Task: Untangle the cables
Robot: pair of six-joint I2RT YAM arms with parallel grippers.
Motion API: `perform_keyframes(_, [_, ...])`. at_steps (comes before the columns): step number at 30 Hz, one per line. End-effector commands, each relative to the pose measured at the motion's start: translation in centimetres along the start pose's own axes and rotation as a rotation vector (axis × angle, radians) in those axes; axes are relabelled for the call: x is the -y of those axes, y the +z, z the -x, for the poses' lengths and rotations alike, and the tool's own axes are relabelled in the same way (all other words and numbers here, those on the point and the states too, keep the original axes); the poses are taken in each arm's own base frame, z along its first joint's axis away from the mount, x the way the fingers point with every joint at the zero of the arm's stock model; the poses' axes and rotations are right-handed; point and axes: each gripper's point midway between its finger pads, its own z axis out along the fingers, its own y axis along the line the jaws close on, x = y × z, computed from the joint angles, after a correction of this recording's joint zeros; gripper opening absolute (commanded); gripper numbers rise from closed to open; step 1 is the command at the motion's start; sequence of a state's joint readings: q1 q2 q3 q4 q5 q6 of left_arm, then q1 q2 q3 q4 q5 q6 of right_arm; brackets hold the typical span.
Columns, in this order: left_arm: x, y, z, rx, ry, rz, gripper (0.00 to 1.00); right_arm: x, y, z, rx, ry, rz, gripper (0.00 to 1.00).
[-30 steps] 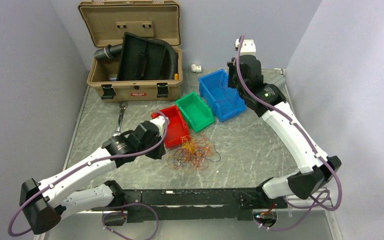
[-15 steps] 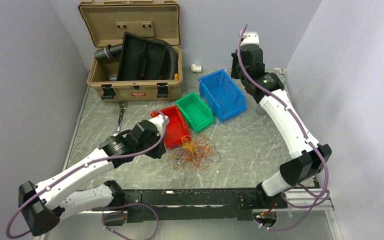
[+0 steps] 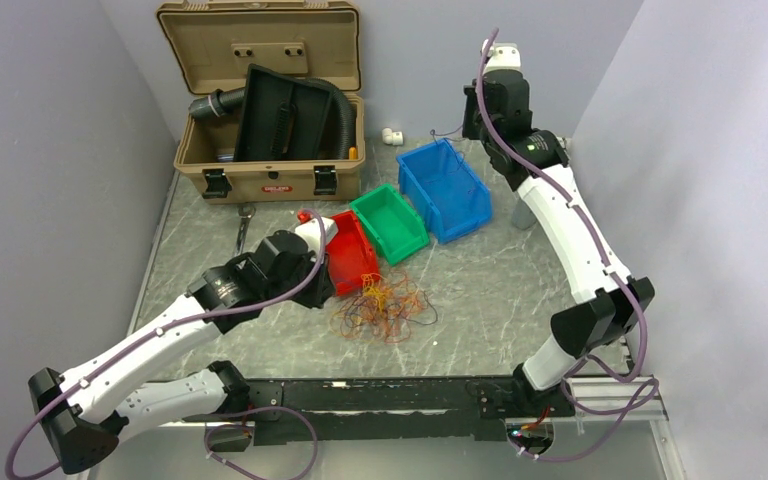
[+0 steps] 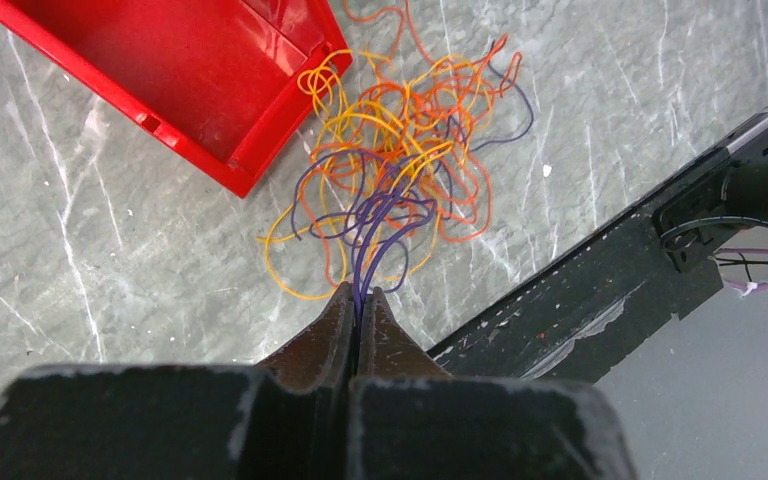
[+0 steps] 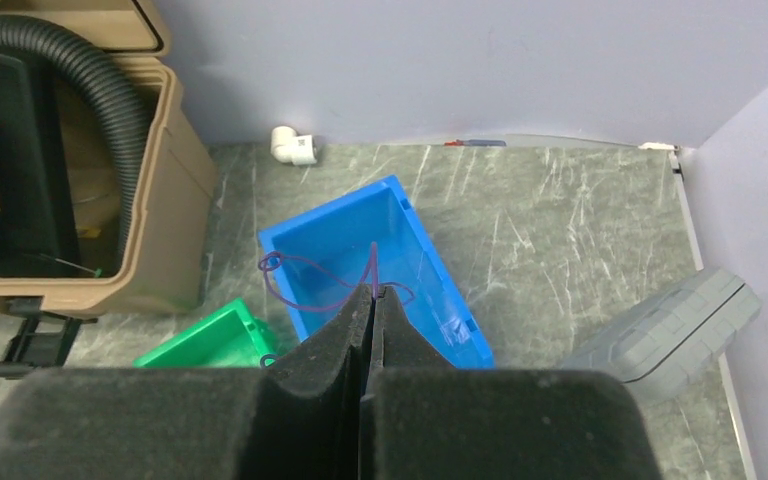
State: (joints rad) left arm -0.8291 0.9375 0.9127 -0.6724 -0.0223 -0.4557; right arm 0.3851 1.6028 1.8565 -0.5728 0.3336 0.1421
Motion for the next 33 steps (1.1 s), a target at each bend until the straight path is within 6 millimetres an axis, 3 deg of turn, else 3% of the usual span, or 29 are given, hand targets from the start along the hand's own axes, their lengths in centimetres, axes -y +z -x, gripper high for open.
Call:
perform_keyframes(1, [1.2, -1.2, 2.3, 0.055, 0.022, -0.041, 0.0, 0.7, 2.4, -1.7, -0.022, -0.04, -0.044, 0.0])
perform_keyframes(6, [1.9, -1.7, 3.3, 0.068, 0.032, -0.06, 0.0, 0.6, 6.1, -5.7, -0.093, -0.102, -0.063, 0.03])
perform_keyframes(10, [2.3, -1.9, 4.1, 0.077, 0.039, -0.067, 0.0, 0.3, 8.0, -7.5, -0.139, -0.145, -0.065, 0.58])
perform_keyframes(12, [2.5, -2.0, 4.5, 0.079, 0.04, -0.071, 0.0, 0.3, 8.0, -7.6, -0.154, -0.146, -0.062, 0.67])
perform_keyframes(15, [2.9, -2.0, 4.9, 0.084, 0.043, -0.083, 0.0, -0.2, 6.8, -7.8, -0.159, -0.13, -0.019, 0.69])
perform_keyframes(19, [3.4, -1.8, 5.3, 0.084, 0.049, -0.101, 0.0, -1.9, 3.1, -9.1, -0.187, -0.071, 0.138, 0.71])
perform_keyframes(24, [4.1, -1.6, 6.1, 0.091, 0.062, -0.125, 0.0, -6.8, -4.4, -13.8, -0.18, 0.002, 0.565, 0.77])
perform_keyframes(27, [4.4, -1.5, 6.6, 0.095, 0.075, -0.133, 0.0, -9.5, -9.7, -16.1, -0.145, 0.043, 0.824, 0.73])
perform_keyframes(33, [5.3, -1.7, 8.1, 0.116, 0.092, -0.153, 0.0, -13.8, -17.1, -21.9, -0.064, -0.035, 1.089, 0.73])
